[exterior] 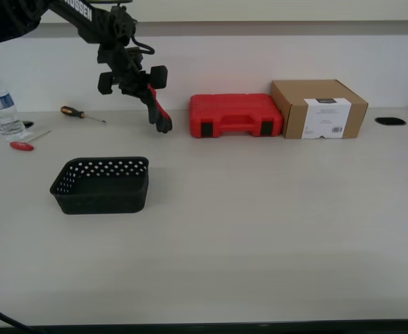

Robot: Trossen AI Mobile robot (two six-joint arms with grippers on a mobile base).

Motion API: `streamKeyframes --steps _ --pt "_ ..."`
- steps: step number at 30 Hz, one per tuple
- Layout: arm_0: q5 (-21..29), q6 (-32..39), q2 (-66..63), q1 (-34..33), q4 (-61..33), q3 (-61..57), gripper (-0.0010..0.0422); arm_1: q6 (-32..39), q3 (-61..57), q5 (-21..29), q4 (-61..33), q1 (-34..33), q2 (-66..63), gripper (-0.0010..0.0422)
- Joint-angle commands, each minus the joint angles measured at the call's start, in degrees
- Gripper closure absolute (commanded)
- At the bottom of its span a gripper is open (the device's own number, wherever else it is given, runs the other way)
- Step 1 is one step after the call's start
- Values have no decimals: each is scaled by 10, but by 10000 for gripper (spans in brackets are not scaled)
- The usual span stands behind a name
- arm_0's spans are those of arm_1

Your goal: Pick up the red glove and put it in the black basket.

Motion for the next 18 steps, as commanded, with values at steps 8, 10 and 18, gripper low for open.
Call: streamKeyframes --steps 8,10,18 --pt "0 2 0 0 -1 0 412 60 1 2 -122 -1 -102 414" --pt "0 2 0 0 -2 0 412 63 1 1 -163 -1 -132 414" --pt "0 2 0 0 -4 1 412 99 0 -37 -351 -2 -174 414"
